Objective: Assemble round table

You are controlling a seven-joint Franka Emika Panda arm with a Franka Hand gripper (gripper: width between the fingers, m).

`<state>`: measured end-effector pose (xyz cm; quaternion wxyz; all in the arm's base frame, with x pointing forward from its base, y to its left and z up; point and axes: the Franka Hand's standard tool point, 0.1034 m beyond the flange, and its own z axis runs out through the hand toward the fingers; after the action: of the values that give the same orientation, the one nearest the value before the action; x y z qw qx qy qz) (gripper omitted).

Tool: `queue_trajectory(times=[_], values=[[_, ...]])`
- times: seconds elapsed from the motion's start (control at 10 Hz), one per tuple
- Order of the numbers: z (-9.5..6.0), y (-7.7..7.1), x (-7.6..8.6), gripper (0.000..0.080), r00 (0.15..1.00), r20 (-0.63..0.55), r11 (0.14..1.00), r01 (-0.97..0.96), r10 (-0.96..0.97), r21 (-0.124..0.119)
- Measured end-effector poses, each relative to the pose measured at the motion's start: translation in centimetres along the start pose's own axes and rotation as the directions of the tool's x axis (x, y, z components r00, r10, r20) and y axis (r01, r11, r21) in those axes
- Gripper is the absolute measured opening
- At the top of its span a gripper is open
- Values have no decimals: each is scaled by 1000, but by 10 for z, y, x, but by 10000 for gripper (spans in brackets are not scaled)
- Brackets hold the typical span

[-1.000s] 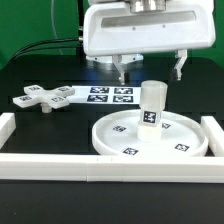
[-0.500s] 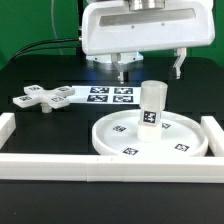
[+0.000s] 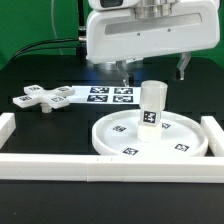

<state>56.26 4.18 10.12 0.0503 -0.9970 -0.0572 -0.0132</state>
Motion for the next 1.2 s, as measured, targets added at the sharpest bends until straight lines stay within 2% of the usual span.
queue_trajectory(times=[0.3, 0.6, 0.7, 0.8, 0.9, 1.2], values=[[12, -1, 0, 649, 1000, -10, 1000, 23, -23, -6], [15, 4, -2, 649, 999, -9, 999, 34, -34, -5], [16, 3, -3, 602, 999, -7, 999, 35, -35, -5], [16, 3, -3, 602, 999, -6, 999, 35, -35, -5], [17, 4, -3, 424, 999, -5, 999, 35, -35, -5], [16, 4, -3, 409, 1000, -6, 1000, 13, -13, -4]])
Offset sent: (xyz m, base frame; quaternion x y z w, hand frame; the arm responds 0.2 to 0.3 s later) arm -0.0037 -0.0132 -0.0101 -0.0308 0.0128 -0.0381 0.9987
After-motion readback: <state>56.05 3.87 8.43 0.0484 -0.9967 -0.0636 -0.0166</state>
